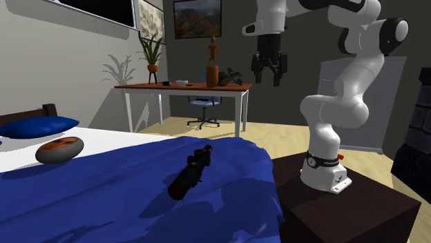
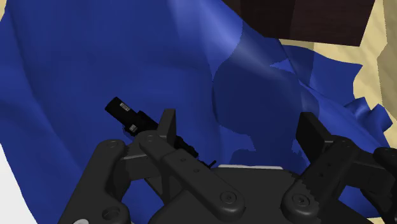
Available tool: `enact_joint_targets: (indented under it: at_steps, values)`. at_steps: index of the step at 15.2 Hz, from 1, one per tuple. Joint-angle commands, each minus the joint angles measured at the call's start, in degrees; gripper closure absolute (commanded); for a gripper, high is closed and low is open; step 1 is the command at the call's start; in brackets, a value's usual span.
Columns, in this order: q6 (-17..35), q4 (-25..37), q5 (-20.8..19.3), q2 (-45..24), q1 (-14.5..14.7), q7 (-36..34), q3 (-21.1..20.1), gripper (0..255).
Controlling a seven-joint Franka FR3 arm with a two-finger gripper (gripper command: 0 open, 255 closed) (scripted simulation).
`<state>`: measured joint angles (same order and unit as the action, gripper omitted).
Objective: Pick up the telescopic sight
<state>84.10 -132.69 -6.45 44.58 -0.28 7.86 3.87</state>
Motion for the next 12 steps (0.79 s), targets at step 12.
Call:
enact_joint_targets:
  at_steps: [12]
  values:
    - [24.9,-10.6,-5.5,-8.2,2.9,20.1,12.9,0]
